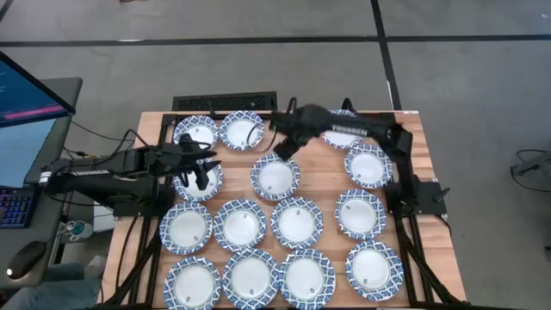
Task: Nest bowls inside each other
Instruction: Stack the blue bowl on top of the blue bowls
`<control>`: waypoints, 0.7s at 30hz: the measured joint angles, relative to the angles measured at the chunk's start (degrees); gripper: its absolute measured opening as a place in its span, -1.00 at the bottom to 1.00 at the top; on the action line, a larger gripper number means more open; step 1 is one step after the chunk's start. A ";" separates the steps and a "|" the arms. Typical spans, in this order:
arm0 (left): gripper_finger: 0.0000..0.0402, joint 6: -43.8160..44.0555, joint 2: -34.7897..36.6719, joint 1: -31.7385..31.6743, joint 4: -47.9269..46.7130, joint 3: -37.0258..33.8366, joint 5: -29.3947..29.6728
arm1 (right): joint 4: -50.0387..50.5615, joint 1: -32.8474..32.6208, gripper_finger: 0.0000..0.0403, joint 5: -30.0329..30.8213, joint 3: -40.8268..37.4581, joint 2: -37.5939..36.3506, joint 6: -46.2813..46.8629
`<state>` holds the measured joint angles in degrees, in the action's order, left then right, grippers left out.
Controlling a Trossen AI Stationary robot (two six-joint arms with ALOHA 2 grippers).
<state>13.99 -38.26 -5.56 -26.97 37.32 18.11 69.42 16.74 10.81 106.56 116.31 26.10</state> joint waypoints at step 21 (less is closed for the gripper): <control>-0.27 -1.46 0.00 -0.17 0.97 0.00 -3.84 | 3.24 25.49 0.20 -7.26 -12.77 -13.88 -4.91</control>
<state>12.53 -38.26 -5.73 -26.00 37.32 14.26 72.65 42.24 3.54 93.79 102.44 21.19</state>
